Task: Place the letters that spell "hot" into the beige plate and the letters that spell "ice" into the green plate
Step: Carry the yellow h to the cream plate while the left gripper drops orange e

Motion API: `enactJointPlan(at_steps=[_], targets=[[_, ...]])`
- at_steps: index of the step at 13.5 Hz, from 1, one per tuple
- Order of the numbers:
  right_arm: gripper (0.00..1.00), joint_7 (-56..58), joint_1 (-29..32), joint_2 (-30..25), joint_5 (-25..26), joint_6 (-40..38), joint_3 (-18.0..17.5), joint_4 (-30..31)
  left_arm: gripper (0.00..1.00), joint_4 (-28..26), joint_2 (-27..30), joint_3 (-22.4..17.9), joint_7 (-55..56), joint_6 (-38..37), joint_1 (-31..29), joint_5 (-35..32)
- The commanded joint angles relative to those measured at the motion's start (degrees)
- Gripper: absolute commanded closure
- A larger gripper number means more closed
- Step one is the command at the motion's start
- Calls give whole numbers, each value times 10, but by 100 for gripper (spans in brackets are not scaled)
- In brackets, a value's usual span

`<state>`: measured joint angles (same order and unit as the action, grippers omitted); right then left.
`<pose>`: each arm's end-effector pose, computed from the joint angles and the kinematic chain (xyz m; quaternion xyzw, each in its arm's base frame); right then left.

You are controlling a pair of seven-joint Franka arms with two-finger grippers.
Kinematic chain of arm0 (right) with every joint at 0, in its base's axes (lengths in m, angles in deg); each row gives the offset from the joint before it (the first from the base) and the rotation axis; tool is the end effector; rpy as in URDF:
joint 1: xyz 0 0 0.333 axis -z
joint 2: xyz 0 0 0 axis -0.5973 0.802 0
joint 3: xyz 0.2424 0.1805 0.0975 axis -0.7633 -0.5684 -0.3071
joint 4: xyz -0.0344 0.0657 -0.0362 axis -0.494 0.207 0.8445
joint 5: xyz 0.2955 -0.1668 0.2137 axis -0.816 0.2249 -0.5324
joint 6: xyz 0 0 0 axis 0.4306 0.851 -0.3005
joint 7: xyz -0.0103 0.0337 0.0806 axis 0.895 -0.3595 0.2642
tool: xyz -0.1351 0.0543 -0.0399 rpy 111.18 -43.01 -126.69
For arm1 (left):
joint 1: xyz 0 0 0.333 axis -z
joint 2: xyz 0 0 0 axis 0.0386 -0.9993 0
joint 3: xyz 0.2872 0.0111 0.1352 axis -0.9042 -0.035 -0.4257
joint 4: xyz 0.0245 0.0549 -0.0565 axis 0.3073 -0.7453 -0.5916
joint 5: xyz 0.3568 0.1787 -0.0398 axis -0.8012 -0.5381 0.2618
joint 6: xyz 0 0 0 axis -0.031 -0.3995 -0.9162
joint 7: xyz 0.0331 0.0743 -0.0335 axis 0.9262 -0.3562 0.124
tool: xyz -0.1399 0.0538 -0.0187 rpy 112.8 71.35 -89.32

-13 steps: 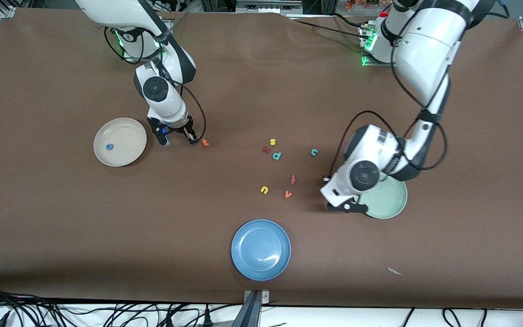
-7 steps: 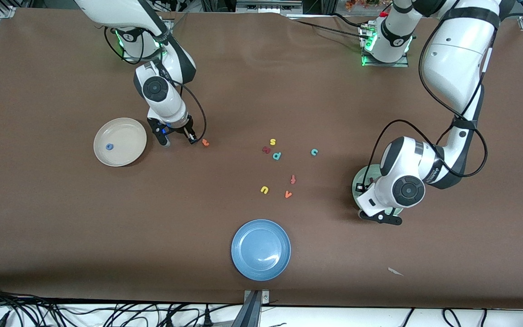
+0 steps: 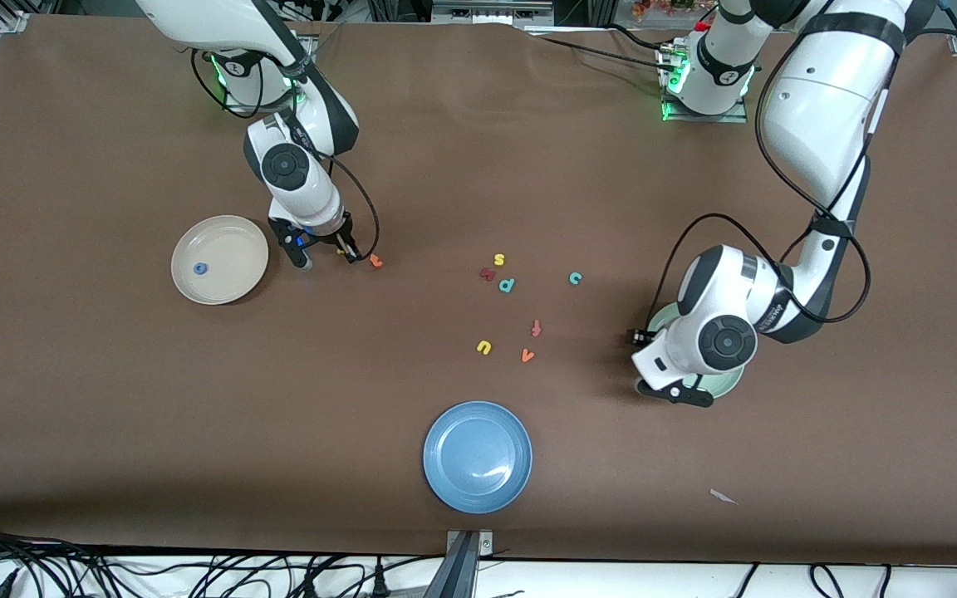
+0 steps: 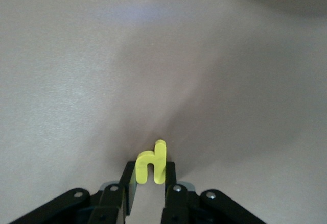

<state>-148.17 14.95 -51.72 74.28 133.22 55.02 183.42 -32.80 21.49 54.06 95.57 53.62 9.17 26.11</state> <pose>0.4394 0.2523 0.1260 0.8859 -0.4624 -0.0331 0.0174 0.6594 -0.2078 0.1792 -0.9887 0.0925 0.1176 0.0091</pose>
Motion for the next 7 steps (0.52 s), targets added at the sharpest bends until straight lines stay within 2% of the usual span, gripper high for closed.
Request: enactJointPlan(at_steps=[1, 4, 5, 7], targets=[[77, 8, -3, -4, 11, -87, 6, -43, 0, -83, 67, 38, 48, 4, 2, 13], [77, 51, -3, -11, 12, -236, 28, -125, 0, -142, 92, 85, 147, 32, 3, 13], [77, 86, -3, -20, 12, -276, 44, -144, 0, -167, 92, 100, 191, 66, 7, 10], [77, 178, -3, -34, 12, -303, 92, -153, 0, -234, 92, 104, 254, 161, 9, 5]])
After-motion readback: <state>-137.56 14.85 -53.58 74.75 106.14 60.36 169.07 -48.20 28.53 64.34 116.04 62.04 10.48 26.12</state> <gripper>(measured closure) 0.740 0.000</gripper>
